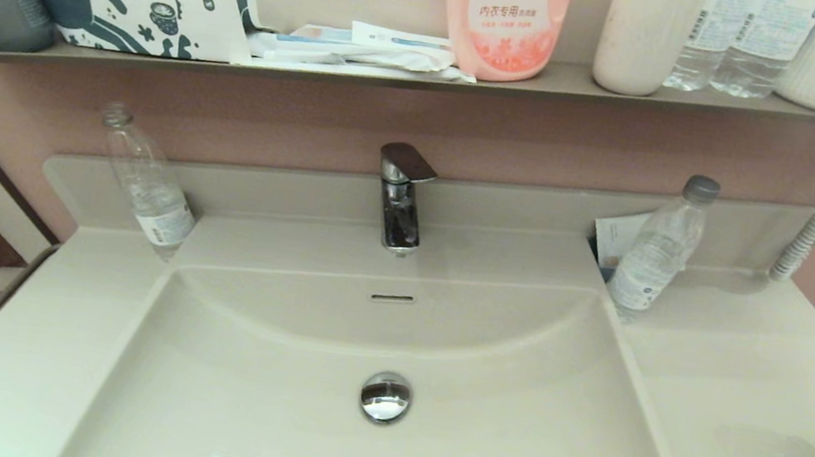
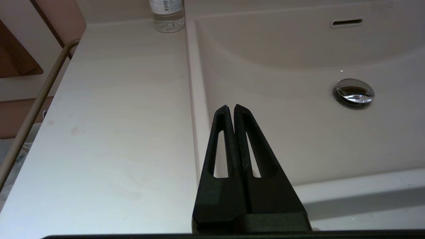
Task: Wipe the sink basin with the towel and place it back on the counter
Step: Pick up the cloth, then wipe the sink
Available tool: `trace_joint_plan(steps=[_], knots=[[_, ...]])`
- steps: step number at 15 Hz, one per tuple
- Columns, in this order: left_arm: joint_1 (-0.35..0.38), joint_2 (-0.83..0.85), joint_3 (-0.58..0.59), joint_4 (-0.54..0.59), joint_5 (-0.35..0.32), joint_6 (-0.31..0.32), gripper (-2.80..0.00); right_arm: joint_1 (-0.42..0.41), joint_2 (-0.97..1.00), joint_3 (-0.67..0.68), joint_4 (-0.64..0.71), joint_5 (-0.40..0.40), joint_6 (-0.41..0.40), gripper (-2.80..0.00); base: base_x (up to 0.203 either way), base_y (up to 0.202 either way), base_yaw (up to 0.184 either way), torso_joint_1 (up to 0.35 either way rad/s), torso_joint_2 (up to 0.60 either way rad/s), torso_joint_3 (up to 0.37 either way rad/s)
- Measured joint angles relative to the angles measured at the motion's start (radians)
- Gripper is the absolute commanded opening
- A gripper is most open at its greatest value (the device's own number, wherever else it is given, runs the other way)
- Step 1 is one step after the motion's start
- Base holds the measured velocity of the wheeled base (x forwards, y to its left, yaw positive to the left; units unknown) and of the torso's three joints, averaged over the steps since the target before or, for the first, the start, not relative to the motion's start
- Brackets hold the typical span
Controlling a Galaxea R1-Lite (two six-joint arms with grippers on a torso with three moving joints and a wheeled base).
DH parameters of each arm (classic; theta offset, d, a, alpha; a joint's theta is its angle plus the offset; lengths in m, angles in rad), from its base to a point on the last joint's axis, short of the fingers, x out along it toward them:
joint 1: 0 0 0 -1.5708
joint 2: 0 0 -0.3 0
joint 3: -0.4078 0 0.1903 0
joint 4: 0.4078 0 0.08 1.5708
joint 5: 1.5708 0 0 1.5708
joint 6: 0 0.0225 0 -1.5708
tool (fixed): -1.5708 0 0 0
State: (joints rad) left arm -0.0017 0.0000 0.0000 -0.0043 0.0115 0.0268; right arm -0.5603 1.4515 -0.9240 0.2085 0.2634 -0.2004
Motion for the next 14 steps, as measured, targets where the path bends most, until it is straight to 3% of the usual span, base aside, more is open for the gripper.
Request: trace_joint_plan(steps=[4, 8, 11, 14], knots=[[0.0, 0.0, 0.0, 0.0, 0.0, 0.0, -2.8, 0.138, -0.156, -0.21, 0.23, 0.035, 0.143, -2.8, 0.0, 0.0, 0.0, 0.0, 0.0, 0.0], [0.0, 0.0, 0.0, 0.0, 0.0, 0.001, -2.8, 0.394, -0.253, -0.299, 0.262, 0.014, 0.26, -2.8, 0.0, 0.0, 0.0, 0.0, 0.0, 0.0], [0.0, 0.0, 0.0, 0.0, 0.0, 0.001, -2.8, 0.674, -0.264, -0.37, 0.265, -0.101, 0.318, -2.8, 0.0, 0.0, 0.0, 0.0, 0.0, 0.0], [0.0, 0.0, 0.0, 0.0, 0.0, 0.0, -2.8, 0.989, -0.205, -0.417, 0.25, -0.31, 0.378, -2.8, 0.0, 0.0, 0.0, 0.0, 0.0, 0.0]])
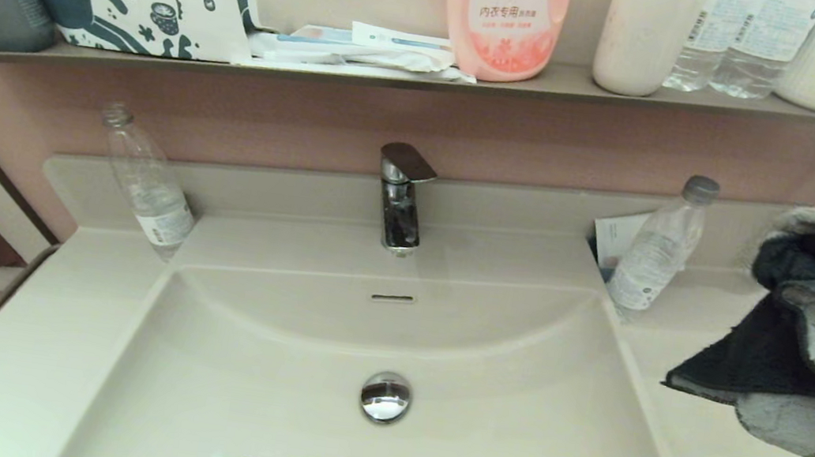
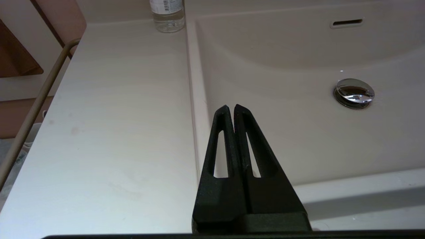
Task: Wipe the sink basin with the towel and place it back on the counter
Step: Wipe the sink
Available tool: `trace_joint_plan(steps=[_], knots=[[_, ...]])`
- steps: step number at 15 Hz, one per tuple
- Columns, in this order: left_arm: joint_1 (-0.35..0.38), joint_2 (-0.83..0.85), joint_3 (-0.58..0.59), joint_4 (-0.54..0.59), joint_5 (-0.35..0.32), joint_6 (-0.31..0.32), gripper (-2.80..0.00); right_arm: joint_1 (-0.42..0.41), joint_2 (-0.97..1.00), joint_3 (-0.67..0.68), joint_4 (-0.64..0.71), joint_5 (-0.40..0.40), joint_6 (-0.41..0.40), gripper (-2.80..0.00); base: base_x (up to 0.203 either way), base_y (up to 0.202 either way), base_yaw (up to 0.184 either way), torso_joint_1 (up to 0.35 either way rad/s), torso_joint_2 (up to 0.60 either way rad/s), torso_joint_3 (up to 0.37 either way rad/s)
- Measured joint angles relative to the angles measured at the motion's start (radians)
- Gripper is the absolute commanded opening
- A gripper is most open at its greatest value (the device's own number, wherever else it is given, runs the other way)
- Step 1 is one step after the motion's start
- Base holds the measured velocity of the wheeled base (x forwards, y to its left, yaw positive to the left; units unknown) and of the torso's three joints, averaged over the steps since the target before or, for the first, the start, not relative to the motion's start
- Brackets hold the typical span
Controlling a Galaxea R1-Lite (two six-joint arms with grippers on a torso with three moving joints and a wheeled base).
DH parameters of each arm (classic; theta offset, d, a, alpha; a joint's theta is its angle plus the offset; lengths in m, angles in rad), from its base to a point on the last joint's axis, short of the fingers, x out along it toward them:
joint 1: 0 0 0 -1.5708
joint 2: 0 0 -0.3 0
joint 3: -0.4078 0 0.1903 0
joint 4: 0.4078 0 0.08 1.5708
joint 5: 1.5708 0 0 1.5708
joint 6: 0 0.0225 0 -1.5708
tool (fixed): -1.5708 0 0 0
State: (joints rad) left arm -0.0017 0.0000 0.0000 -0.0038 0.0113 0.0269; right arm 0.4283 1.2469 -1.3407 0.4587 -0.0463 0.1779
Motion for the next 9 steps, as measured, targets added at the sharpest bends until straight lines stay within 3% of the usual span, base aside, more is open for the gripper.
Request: trace_joint_plan(steps=[4, 7, 9], knots=[[0.0, 0.0, 0.0, 0.0, 0.0, 0.0, -2.8, 0.349, 0.182, -0.019, -0.05, -0.242, 0.16, -2.8, 0.0, 0.0, 0.0, 0.0, 0.0, 0.0], [0.0, 0.0, 0.0, 0.0, 0.0, 0.0, -2.8, 0.441, 0.34, 0.003, -0.12, -0.311, 0.261, -2.8, 0.0, 0.0, 0.0, 0.0, 0.0, 0.0], [0.0, 0.0, 0.0, 0.0, 0.001, 0.0, -2.8, 0.46, 0.4, 0.091, -0.193, -0.321, 0.228, -2.8, 0.0, 0.0, 0.0, 0.0, 0.0, 0.0]])
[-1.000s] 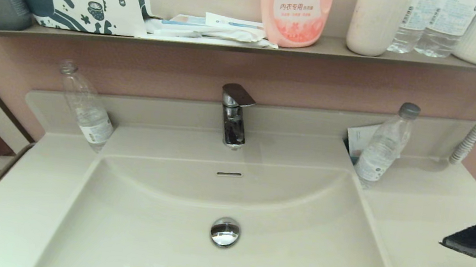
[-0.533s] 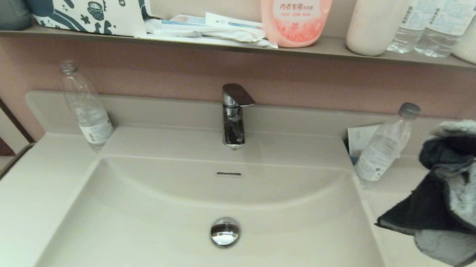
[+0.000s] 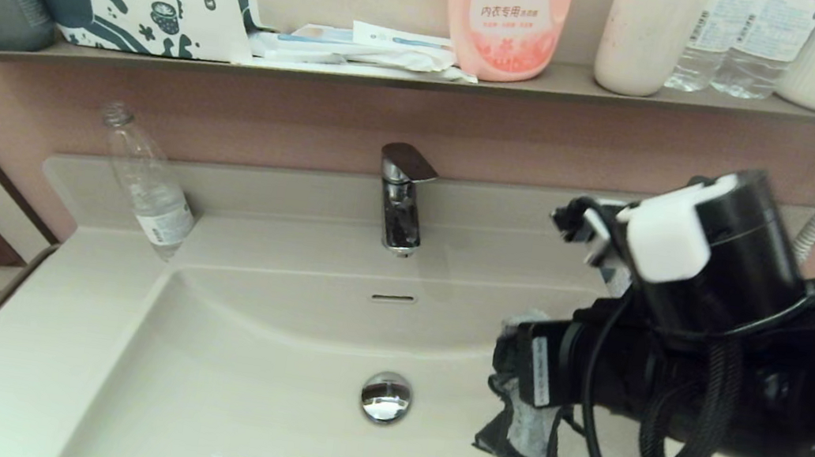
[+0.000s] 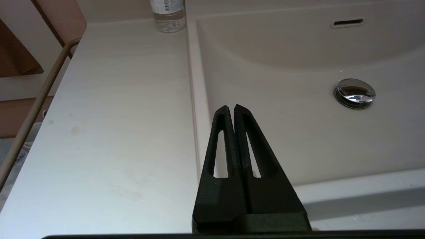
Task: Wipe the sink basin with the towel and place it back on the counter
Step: Wipe the sink
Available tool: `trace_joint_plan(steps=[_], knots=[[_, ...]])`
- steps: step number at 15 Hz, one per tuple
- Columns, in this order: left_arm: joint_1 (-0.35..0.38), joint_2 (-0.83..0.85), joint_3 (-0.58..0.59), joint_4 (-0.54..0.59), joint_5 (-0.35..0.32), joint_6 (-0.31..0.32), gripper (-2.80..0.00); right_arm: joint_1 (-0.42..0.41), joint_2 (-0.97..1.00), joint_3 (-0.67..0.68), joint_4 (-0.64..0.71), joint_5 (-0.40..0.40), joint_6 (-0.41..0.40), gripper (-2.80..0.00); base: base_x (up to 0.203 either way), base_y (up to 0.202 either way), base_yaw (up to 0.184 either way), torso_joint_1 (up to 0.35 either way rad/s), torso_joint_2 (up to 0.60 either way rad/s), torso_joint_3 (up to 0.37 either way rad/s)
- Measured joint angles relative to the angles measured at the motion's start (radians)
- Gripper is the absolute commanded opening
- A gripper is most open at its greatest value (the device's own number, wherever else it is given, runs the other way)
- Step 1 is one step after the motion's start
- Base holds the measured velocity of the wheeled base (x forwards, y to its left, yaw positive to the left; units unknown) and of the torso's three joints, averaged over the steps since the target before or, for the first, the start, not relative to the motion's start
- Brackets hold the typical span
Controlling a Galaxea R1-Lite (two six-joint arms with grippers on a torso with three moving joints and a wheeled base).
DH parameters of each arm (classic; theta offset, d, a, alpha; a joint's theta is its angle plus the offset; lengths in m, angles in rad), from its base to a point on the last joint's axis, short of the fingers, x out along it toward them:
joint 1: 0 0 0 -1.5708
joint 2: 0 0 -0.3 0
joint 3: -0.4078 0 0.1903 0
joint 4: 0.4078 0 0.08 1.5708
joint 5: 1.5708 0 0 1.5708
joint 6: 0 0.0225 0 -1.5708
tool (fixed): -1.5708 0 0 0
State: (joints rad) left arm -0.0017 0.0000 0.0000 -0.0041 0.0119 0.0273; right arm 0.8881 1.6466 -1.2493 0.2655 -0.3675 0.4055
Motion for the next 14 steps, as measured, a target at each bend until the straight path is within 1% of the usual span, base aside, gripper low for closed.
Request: trace_joint_plan(steps=[2, 4, 7, 9, 12, 14], knots=[[0.0, 0.0, 0.0, 0.0, 0.0, 0.0, -2.8, 0.006, 0.043, 0.068, -0.051, -0.045, -0.069, -2.8, 0.0, 0.0, 0.0, 0.0, 0.0, 0.0], [0.0, 0.0, 0.0, 0.0, 0.0, 0.0, -2.8, 0.007, 0.079, 0.114, -0.085, -0.093, -0.09, -2.8, 0.0, 0.0, 0.0, 0.0, 0.0, 0.0], [0.0, 0.0, 0.0, 0.0, 0.0, 0.0, -2.8, 0.007, 0.123, 0.193, -0.085, -0.156, -0.148, -2.8, 0.0, 0.0, 0.0, 0.0, 0.0, 0.0], [0.0, 0.0, 0.0, 0.0, 0.0, 0.0, -2.8, -0.003, 0.152, 0.24, -0.083, -0.174, -0.18, -2.8, 0.0, 0.0, 0.0, 0.0, 0.0, 0.0], [0.0, 0.0, 0.0, 0.0, 0.0, 0.0, -2.8, -0.011, 0.207, 0.271, -0.09, -0.183, -0.182, -2.8, 0.0, 0.0, 0.0, 0.0, 0.0, 0.0], [0.0, 0.0, 0.0, 0.0, 0.0, 0.0, -2.8, -0.013, 0.249, 0.277, -0.108, -0.187, -0.163, -2.8, 0.0, 0.0, 0.0, 0.0, 0.0, 0.0]])
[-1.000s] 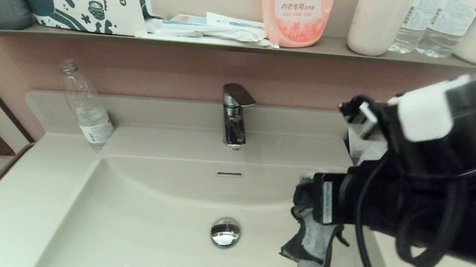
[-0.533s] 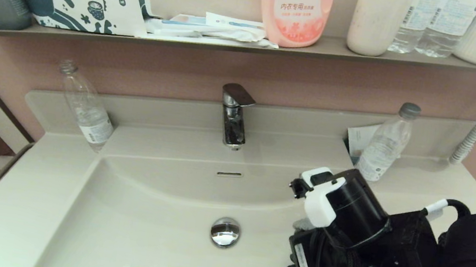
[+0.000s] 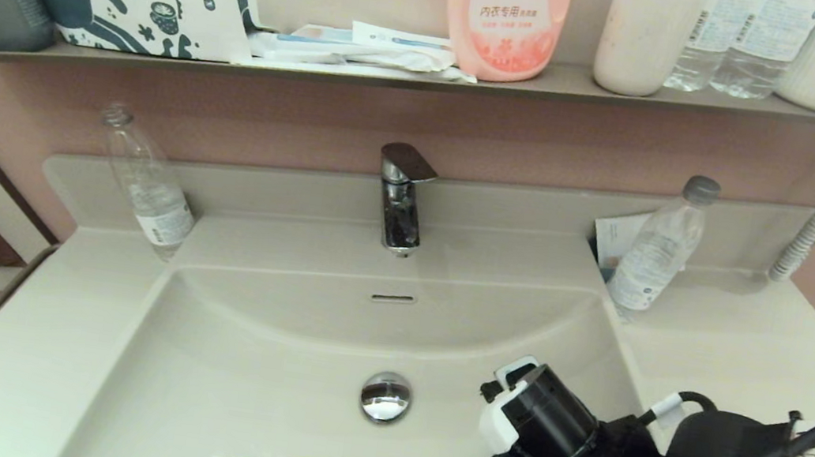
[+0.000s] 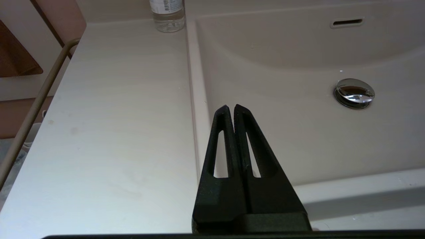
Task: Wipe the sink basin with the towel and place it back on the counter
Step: Wipe the sink
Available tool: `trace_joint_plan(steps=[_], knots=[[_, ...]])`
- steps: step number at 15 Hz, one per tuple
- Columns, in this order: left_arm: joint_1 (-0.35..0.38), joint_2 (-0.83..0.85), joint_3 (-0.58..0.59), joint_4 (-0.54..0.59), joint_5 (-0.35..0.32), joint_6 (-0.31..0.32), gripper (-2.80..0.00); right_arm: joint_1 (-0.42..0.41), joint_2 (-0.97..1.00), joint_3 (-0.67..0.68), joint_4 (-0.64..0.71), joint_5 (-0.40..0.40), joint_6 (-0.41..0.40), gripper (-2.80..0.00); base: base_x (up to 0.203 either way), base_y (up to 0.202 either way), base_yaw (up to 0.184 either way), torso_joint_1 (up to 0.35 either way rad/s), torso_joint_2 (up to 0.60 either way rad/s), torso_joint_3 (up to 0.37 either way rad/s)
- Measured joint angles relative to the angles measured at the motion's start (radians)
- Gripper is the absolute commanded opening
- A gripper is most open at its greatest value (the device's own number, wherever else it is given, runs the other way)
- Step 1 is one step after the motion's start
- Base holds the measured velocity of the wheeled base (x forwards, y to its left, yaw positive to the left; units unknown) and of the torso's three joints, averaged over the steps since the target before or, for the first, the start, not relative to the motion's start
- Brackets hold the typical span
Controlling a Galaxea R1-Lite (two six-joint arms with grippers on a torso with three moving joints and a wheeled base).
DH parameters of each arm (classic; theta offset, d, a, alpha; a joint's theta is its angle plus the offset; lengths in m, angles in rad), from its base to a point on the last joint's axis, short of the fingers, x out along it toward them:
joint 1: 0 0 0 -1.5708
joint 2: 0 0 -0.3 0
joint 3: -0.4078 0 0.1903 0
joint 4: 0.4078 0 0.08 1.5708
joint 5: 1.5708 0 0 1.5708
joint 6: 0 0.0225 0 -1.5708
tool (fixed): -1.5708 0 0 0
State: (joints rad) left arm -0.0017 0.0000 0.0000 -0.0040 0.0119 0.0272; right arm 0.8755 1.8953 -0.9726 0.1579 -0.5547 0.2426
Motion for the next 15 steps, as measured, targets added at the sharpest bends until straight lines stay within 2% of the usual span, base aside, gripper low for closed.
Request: trace_joint_plan(steps=[4, 9, 12, 15], knots=[[0.0, 0.0, 0.0, 0.0, 0.0, 0.0, -2.8, -0.034, 0.07, -0.001, -0.016, 0.023, 0.111, -2.8, 0.0, 0.0, 0.0, 0.0, 0.0, 0.0], [0.0, 0.0, 0.0, 0.0, -0.001, 0.0, -2.8, -0.051, 0.139, -0.036, -0.019, 0.16, 0.251, -2.8, 0.0, 0.0, 0.0, 0.0, 0.0, 0.0], [0.0, 0.0, 0.0, 0.0, 0.0, 0.0, -2.8, -0.049, 0.178, -0.123, -0.004, 0.291, 0.27, -2.8, 0.0, 0.0, 0.0, 0.0, 0.0, 0.0], [0.0, 0.0, 0.0, 0.0, 0.0, 0.0, -2.8, -0.02, 0.246, -0.226, 0.028, 0.303, 0.272, -2.8, 0.0, 0.0, 0.0, 0.0, 0.0, 0.0]])
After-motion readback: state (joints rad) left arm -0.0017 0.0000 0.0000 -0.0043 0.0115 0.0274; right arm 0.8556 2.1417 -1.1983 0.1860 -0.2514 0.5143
